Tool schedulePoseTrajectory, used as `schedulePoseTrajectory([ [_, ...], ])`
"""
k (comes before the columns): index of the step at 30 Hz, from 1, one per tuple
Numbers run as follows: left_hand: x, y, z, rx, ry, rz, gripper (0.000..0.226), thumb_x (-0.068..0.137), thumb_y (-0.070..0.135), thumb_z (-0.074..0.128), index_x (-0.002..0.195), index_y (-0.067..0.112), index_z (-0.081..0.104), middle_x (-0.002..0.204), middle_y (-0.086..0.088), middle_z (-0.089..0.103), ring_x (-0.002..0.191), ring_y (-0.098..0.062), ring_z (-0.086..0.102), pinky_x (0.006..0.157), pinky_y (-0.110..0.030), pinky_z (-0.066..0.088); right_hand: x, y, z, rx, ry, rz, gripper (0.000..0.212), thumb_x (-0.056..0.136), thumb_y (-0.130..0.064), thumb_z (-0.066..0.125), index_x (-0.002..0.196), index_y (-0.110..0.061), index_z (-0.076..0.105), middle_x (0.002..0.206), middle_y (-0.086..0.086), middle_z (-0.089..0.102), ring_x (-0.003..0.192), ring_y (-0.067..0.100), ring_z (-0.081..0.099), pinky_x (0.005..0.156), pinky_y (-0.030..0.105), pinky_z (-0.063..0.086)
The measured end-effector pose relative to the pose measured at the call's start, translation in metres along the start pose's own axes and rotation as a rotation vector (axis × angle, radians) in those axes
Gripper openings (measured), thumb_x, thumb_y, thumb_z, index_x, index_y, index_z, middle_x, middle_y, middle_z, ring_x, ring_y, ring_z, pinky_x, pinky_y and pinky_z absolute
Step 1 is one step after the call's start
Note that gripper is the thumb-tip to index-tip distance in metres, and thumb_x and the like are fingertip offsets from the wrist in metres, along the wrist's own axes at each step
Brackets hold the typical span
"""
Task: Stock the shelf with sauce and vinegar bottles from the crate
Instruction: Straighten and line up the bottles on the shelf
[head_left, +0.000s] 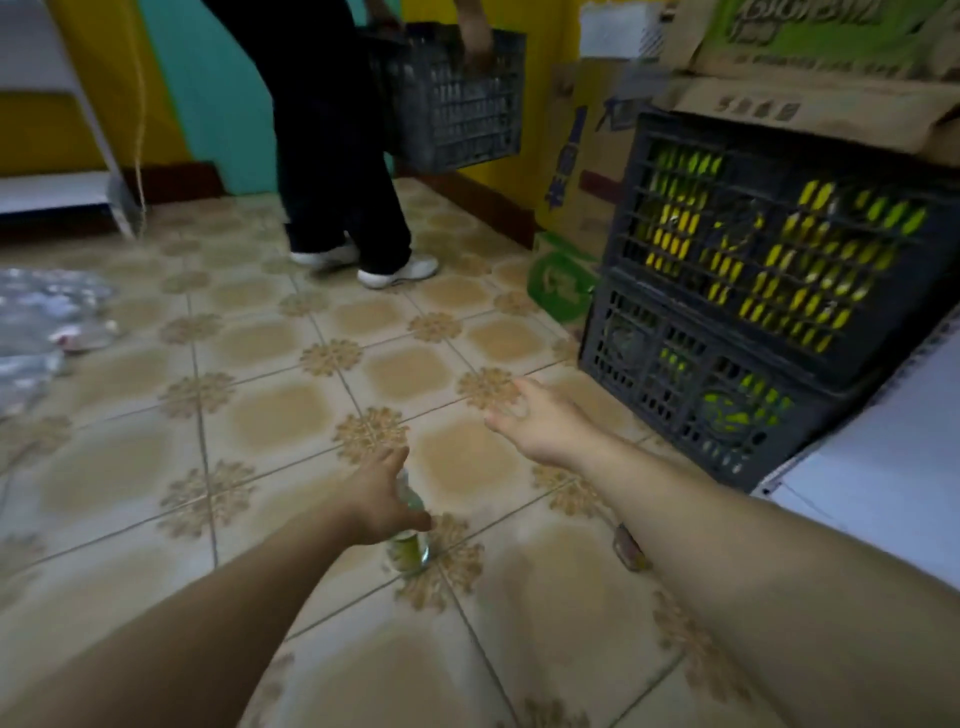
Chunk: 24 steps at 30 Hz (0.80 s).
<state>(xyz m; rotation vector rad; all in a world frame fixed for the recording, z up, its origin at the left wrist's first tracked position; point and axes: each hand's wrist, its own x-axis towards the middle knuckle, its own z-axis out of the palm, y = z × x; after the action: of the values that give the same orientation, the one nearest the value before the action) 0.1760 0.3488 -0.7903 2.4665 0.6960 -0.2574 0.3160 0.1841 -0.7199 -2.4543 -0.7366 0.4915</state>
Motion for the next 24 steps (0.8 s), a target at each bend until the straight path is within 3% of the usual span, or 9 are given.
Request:
schedulePoseTrajectory([
  [4,0.001,-0.056,0.02,-0.027,-0.043,-0.037,0.116,0.067,0.039,0.081,0.151,0.014,0.004,0.158,-0.008,0.014,0.142,-0.023,0.019,0.111,-0.032,0.023,0.011,-0.005,0.088,-0.041,-0.123,-0.018,0.08,0.088,-0.05,0.061,0.152,-0.02,0.022,0.157,0.003,0.027,0.138,0.026,0.035,0.1,0.029,0.033],
  [7,0.006,-0.085,0.035,-0.165,-0.031,-0.106,0.119,0.069,0.035,0.08,0.151,0.012,-0.003,0.158,-0.008,0.01,0.142,-0.024,0.019,0.109,-0.031,0.025,0.021,-0.008,0.139,-0.003,-0.182,0.006,0.09,0.086,-0.048,0.064,0.154,-0.023,0.01,0.159,0.005,0.021,0.138,0.028,0.034,0.1,0.032,0.035],
  [10,0.008,-0.104,0.048,-0.209,-0.074,-0.101,0.112,0.073,0.038,0.078,0.151,0.013,0.002,0.158,-0.007,0.012,0.142,-0.023,0.02,0.108,-0.029,0.025,0.033,-0.017,0.173,0.139,-0.169,0.059,0.099,0.083,-0.044,0.069,0.154,-0.027,0.002,0.16,0.003,0.018,0.14,0.029,0.031,0.099,0.034,0.035],
  [12,0.008,-0.112,0.055,-0.226,-0.108,-0.093,0.108,0.074,0.039,0.076,0.151,0.013,0.005,0.158,-0.006,0.012,0.143,-0.022,0.02,0.108,-0.027,0.024,0.041,-0.022,0.19,0.204,-0.15,0.081,0.086,0.085,-0.04,0.068,0.152,-0.024,0.016,0.155,0.005,0.028,0.134,0.029,0.038,0.1,0.036,0.037],
  [15,0.01,-0.116,0.062,-0.263,-0.138,-0.085,0.105,0.076,0.038,0.075,0.151,0.013,0.006,0.158,-0.006,0.012,0.143,-0.022,0.02,0.108,-0.028,0.024,0.047,-0.026,0.205,0.224,-0.072,0.111,0.052,0.093,-0.035,0.06,0.138,-0.019,0.039,0.133,0.007,0.054,0.114,0.028,0.053,0.085,0.031,0.041],
  [19,0.007,-0.112,0.063,-0.242,-0.169,-0.043,0.106,0.076,0.036,0.075,0.151,0.013,0.004,0.158,-0.006,0.011,0.143,-0.022,0.019,0.108,-0.027,0.023,0.032,-0.024,0.199,0.168,-0.065,0.083,0.046,0.096,-0.033,0.055,0.136,-0.016,0.04,0.124,0.004,0.058,0.112,0.027,0.055,0.081,0.029,0.04],
  [22,0.001,-0.101,0.064,-0.21,-0.193,0.033,0.109,0.075,0.032,0.077,0.151,0.011,0.002,0.158,-0.007,0.011,0.142,-0.022,0.019,0.107,-0.024,0.022,0.014,-0.017,0.17,0.225,-0.011,0.033,0.026,0.095,-0.034,0.055,0.116,-0.02,0.049,0.099,-0.007,0.057,0.095,0.017,0.056,0.066,0.024,0.04],
  [24,-0.005,-0.088,0.062,-0.23,-0.218,0.127,0.11,0.072,0.026,0.08,0.151,0.015,0.004,0.156,-0.006,0.018,0.141,-0.021,0.022,0.106,-0.023,0.023,0.003,-0.016,0.139,0.264,0.055,0.006,0.021,0.094,-0.037,0.055,0.11,-0.024,0.051,0.094,-0.011,0.056,0.087,0.009,0.055,0.059,0.02,0.036],
])
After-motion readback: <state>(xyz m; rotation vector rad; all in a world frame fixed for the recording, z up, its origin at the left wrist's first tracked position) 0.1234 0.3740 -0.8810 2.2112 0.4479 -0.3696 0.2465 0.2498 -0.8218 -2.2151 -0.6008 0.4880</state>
